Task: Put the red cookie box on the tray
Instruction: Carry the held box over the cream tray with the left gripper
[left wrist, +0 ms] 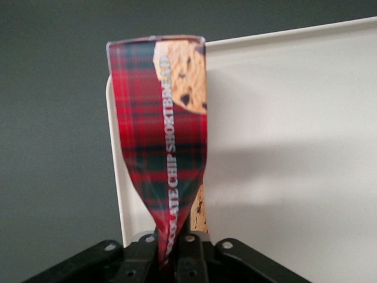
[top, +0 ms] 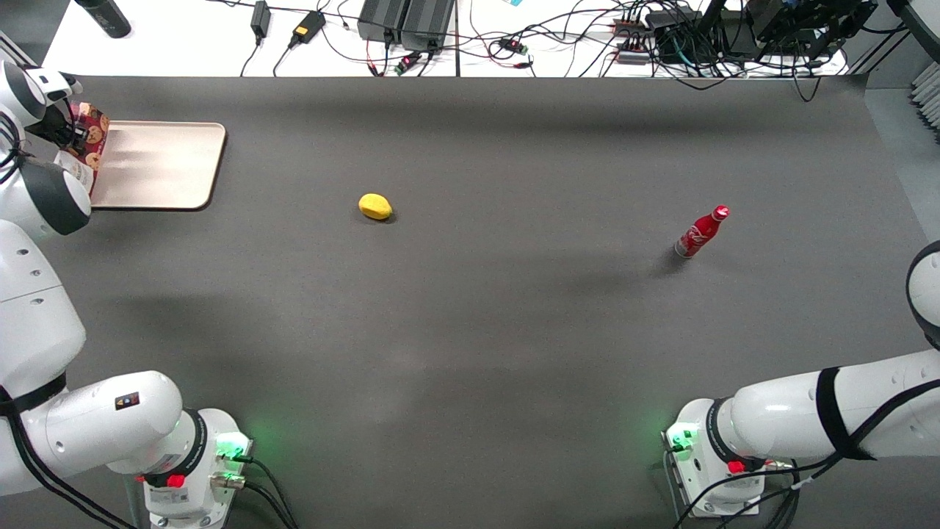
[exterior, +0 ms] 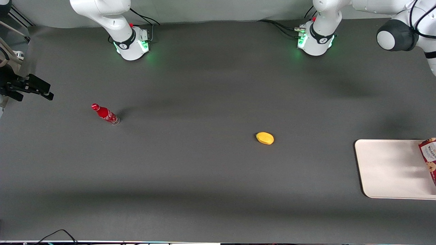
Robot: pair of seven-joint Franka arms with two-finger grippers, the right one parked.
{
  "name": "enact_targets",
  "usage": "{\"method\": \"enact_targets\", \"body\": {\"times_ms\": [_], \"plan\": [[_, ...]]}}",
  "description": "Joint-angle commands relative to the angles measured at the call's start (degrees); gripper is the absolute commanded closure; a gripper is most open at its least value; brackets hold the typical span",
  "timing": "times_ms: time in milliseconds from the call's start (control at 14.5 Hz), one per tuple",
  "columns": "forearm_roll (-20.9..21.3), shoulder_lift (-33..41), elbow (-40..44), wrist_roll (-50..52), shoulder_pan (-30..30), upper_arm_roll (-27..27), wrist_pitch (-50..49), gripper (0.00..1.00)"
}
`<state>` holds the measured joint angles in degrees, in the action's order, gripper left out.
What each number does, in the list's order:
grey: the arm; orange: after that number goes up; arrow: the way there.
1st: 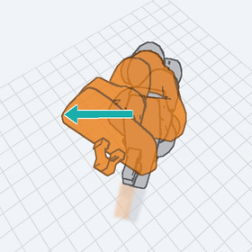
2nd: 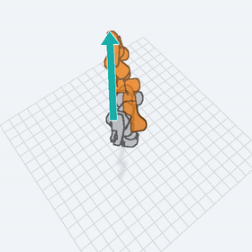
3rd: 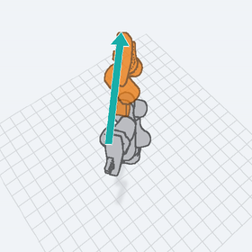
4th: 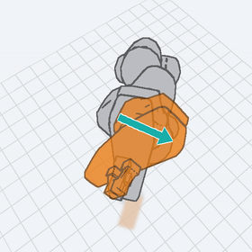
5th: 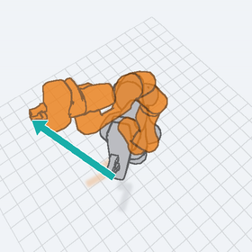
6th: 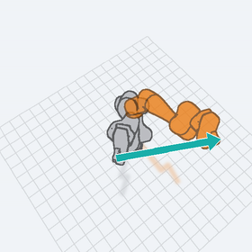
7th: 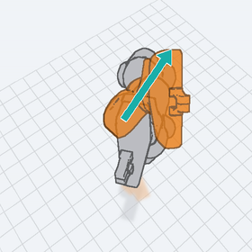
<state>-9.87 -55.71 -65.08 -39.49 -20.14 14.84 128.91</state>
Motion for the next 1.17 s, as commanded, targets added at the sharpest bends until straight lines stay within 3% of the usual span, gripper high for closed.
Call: {"method": "enact_targets", "body": {"times_ms": [0, 69, 138, 276, 690, 966, 1103], "plan": [[-0.94, -0.89, 1.98, -1.47, -1.03, -0.25, -0.49, 0.32], [-0.94, -0.71, 1.98, -1.47, -1.56, -1.47, -0.76, 0.19], [-0.94, -0.36, 1.98, -1.47, -1.83, -1.83, -0.85, 0.00], [-0.94, 1.30, 1.89, -1.29, -1.83, -1.84, -2.42, 0.00], [-0.94, 14.46, -0.20, 4.12, 0.62, -2.01, -21.12, 0.00], [0.20, 32.21, -17.41, 12.75, 7.47, -2.01, -23.26, 0.00], [0.37, 39.77, -24.27, 16.01, 8.80, -4.89, -23.70, 0.00]]}}
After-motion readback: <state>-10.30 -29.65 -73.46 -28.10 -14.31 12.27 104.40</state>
